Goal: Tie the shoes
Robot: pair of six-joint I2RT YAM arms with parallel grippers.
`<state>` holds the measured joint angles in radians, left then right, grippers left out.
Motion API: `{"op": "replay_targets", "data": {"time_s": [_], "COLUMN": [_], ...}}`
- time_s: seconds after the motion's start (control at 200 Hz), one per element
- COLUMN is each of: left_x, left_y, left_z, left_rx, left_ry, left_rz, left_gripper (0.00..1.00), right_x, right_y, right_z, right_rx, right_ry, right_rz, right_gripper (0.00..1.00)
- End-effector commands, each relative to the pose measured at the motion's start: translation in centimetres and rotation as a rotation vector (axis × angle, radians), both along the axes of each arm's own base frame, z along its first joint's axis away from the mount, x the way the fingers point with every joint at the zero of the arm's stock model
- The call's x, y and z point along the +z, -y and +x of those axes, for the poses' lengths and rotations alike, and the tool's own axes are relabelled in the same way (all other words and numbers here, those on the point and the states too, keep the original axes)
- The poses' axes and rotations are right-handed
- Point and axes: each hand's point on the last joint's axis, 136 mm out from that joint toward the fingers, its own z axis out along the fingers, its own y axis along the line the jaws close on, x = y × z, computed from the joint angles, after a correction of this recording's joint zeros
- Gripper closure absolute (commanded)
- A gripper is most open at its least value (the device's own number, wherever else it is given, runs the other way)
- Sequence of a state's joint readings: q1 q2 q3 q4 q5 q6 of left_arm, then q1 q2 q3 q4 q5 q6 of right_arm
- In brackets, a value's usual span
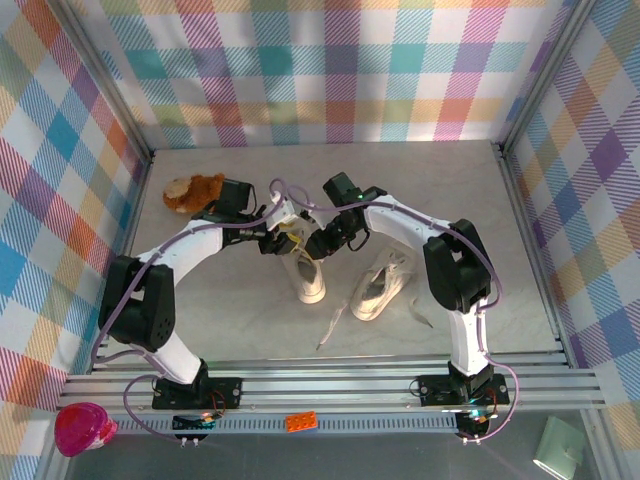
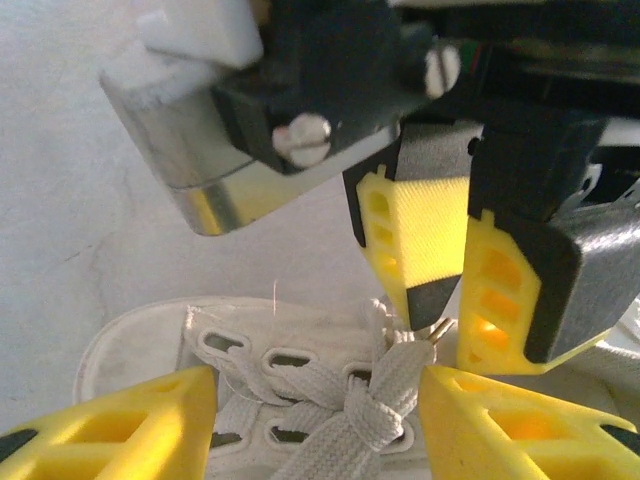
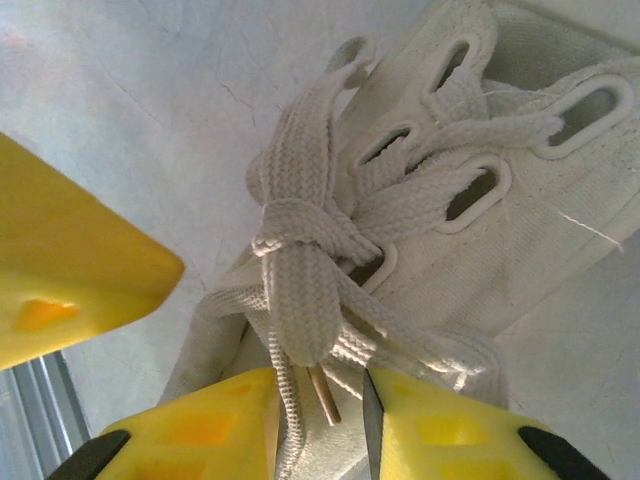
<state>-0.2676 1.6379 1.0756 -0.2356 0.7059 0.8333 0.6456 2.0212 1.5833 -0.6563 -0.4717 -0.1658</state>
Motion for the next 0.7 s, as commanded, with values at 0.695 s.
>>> {"op": "replay_targets", "data": {"time_s": [0.695], "left_x": [-2.2], "left_y": [0.7], "left_z": [-1.7], "left_rx": [-0.105], "left_ry": [-0.092], "left_rz": [-0.003], "left_gripper": [0.52], "right_x": [1.9], "right_y": [0.6], "right_z": [0.7], "right_rx": [0.015], "right_ry": [0.121], "right_rz": [-0.012], "right_gripper": [0.98]}}
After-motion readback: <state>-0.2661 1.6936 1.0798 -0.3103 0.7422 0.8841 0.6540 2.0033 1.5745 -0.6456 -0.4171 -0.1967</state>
